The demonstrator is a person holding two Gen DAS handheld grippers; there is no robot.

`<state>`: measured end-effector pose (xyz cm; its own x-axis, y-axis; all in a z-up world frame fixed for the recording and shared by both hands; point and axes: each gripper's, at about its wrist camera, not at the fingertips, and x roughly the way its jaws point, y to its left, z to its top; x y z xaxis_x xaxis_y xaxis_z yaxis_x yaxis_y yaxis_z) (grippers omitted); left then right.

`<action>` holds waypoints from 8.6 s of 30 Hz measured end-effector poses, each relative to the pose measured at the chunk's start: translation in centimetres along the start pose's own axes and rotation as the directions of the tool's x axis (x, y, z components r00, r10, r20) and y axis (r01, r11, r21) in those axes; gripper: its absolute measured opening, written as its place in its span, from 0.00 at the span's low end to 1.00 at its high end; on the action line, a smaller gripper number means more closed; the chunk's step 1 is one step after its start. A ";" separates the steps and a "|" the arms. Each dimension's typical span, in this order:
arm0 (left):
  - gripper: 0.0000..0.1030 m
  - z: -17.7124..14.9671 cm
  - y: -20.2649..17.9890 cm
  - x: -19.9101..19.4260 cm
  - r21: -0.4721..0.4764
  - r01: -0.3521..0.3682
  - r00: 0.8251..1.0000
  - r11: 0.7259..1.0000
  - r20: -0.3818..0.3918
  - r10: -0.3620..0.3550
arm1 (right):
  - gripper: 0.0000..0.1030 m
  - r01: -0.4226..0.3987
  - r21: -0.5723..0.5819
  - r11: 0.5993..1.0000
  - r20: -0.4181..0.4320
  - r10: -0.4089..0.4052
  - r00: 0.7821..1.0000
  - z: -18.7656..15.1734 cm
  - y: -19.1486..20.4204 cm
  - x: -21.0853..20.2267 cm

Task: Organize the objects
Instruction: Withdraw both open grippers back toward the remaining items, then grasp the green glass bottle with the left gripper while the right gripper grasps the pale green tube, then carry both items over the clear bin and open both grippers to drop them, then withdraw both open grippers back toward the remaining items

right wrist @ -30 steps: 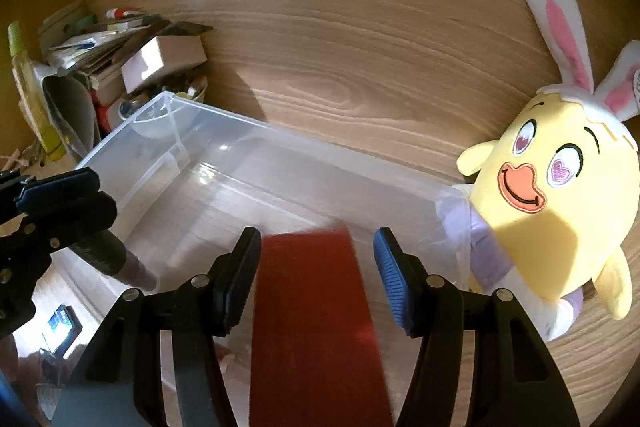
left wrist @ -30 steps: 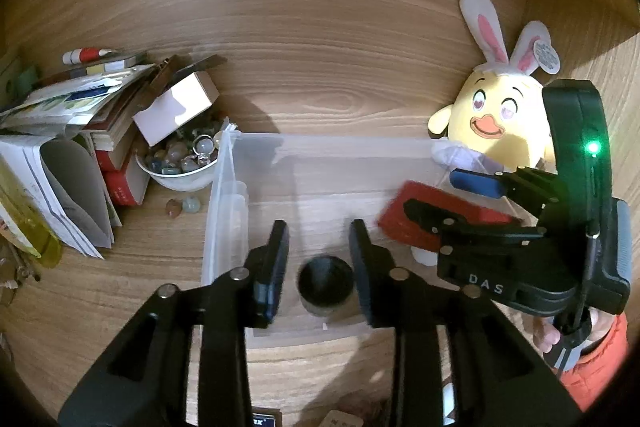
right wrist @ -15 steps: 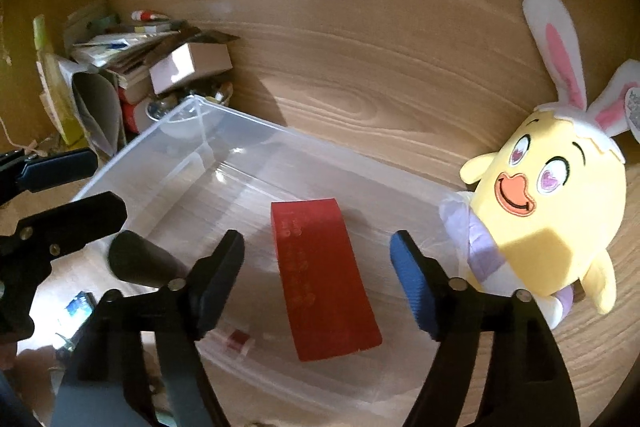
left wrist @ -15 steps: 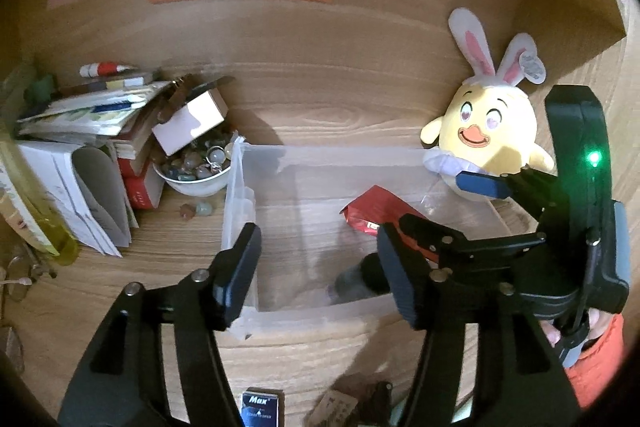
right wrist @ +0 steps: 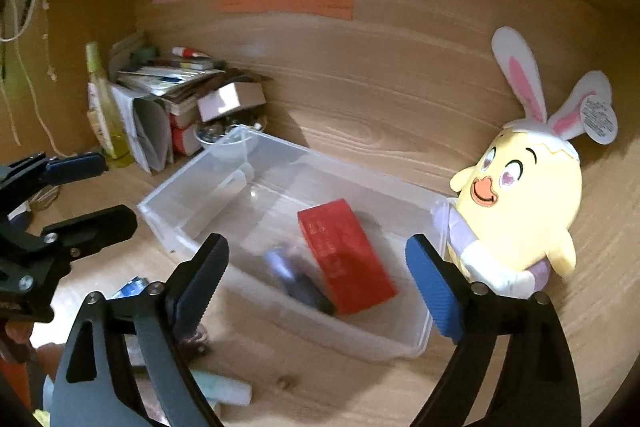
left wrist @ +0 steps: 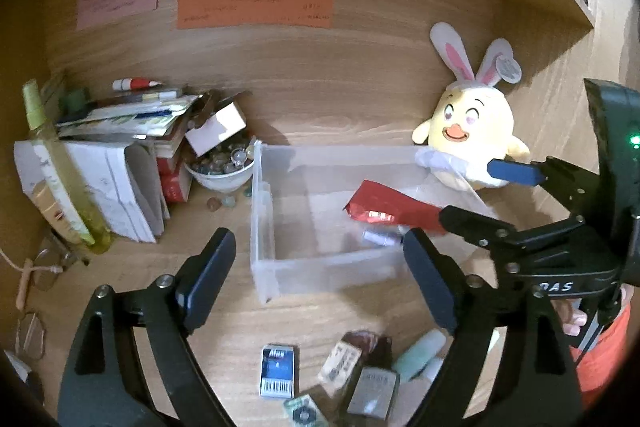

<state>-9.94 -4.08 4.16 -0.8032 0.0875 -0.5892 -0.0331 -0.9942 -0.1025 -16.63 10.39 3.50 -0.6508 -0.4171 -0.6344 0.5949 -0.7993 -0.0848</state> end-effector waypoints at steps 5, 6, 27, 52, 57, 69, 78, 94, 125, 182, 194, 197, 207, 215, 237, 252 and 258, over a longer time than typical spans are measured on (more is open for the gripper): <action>0.84 -1.6 0.4 -1.0 -0.005 -0.007 1.000 1.000 -0.023 0.006 | 0.87 -0.017 0.000 1.000 0.018 0.017 1.000 -1.5 0.6 -1.6; 0.84 -2.0 0.4 -1.2 -0.005 -0.008 1.000 1.000 -0.026 0.008 | 0.87 -0.021 0.000 1.000 0.021 0.021 1.000 -1.9 0.6 -1.8; 0.84 -8.2 -0.5 -2.8 -0.003 -0.010 0.996 1.000 -0.087 0.010 | 0.87 -0.063 0.055 0.997 -0.088 0.067 0.994 -11.3 0.9 -2.7; 0.74 -11.0 -1.3 0.2 -0.025 0.048 0.983 0.999 -0.174 -0.051 | 0.85 -0.108 -0.051 0.993 -0.197 0.096 0.976 -14.2 2.9 -1.4; 0.64 -11.2 -1.6 1.0 -0.030 0.070 0.980 0.997 -0.183 -0.074 | 0.74 -0.103 -0.082 0.991 -0.214 0.083 0.973 -14.0 3.6 -0.8; 0.44 -11.0 -1.2 0.8 -0.077 0.102 0.980 0.992 -0.165 -0.114 | 0.29 -0.114 -0.028 0.993 -0.230 0.104 0.968 -14.5 1.8 -0.7; 0.44 -11.2 -1.3 0.9 -0.077 0.096 0.978 0.992 -0.176 -0.108 | 0.25 -0.133 0.010 0.991 -0.251 0.132 0.959 -14.7 0.7 -1.1; 0.40 -11.1 -1.0 0.9 -0.108 0.092 0.981 0.990 -0.161 -0.109 | 0.16 -0.177 -0.041 0.983 -0.256 0.161 0.953 -12.4 3.2 1.4; 0.40 -4.0 -1.3 -2.7 -0.105 0.038 0.999 0.994 0.036 -0.034 | 0.14 -0.192 0.113 0.975 0.012 0.191 0.981 -8.4 -1.1 -4.0; 0.40 3.5 0.2 6.5 -0.145 -0.035 0.999 0.989 -0.011 0.034 | 0.14 0.105 -0.035 0.994 -0.067 -0.107 0.992 -1.1 -2.7 4.7; 0.42 3.0 0.6 6.9 -0.149 -0.048 0.998 0.988 -0.052 0.041 | 0.34 -0.029 0.017 0.999 -0.104 0.030 0.994 -1.1 -1.8 6.2; 0.48 2.9 0.4 6.6 -0.145 -0.050 0.998 0.988 -0.051 0.043 | 0.39 -0.023 0.002 1.000 -0.080 0.023 0.997 -1.0 -1.5 5.5; 0.69 2.8 -0.4 4.0 -0.111 -0.049 0.999 0.993 -0.017 0.048 | 0.64 -0.037 0.004 0.999 -0.029 0.037 0.999 -0.6 -1.8 3.0; 0.84 1.8 -1.4 0.7 -0.045 -0.073 0.997 0.996 0.024 0.074 | 0.72 -0.027 -0.005 1.000 0.018 0.027 0.999 -0.9 -1.4 0.1; 0.90 -4.9 0.8 -1.5 -0.042 -0.098 0.993 0.994 -0.072 0.095 | 0.80 -0.017 -0.068 0.998 0.013 0.018 1.000 -6.3 1.5 -2.6; 0.90 -9.7 1.2 -0.4 -0.049 -0.087 0.980 0.995 -0.184 0.077 | 0.78 -0.032 -0.047 0.998 -0.091 0.028 0.995 -9.4 1.2 0.2; 0.90 -11.2 1.2 0.1 -0.058 -0.081 0.973 0.995 -0.222 0.066 | 0.75 -0.053 -0.036 0.998 -0.115 0.048 0.992 -9.9 1.3 1.1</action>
<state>-3.36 -4.56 -5.00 -0.6519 0.0335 -0.7576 0.0665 -0.9926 -0.1011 -11.91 13.22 -4.90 -0.5628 -0.4029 -0.7218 0.6451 -0.7600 -0.0788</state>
